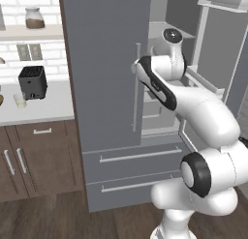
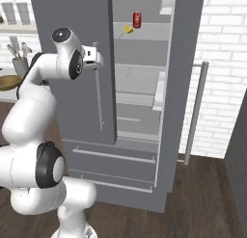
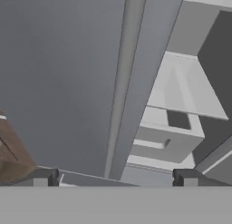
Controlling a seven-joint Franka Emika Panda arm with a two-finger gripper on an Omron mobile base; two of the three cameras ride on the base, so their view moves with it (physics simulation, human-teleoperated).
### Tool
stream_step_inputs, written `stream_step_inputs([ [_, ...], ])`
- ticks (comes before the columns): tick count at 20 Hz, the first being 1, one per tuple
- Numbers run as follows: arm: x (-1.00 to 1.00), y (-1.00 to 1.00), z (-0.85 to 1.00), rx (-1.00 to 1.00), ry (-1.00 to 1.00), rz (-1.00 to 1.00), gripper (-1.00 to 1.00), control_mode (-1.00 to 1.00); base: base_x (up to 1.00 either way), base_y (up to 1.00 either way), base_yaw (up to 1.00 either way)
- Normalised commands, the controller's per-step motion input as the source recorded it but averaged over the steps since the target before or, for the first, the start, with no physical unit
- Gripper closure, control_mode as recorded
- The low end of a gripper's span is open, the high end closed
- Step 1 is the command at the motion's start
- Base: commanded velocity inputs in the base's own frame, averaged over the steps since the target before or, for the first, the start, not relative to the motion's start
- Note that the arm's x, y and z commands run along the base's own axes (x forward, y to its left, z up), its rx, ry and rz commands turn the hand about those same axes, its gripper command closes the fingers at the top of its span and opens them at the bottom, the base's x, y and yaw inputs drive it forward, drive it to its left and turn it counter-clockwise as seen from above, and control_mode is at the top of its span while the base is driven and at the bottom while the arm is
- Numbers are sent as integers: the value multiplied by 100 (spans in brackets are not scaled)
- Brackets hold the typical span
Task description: Grab a lemon wedge from the fridge and one ice cube from the ice bowl, and put them in the glass of lemonade.
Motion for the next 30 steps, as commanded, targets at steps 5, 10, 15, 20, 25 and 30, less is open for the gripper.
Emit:
stream_step_inputs([
  [5,18,4,-17,7,0,-5,-100,-100,0,0,0],
  [10,17,11,-35,12,-7,0,-100,-100,0,0,0],
  [15,14,0,-13,4,-15,0,-100,-100,0,0,0],
  [20,1,-2,9,0,-5,0,-100,-100,0,0,0],
  [25,22,-15,10,0,0,0,-100,-100,0,0,0],
  [30,34,-15,1,0,2,0,-100,-100,0,0,0],
])
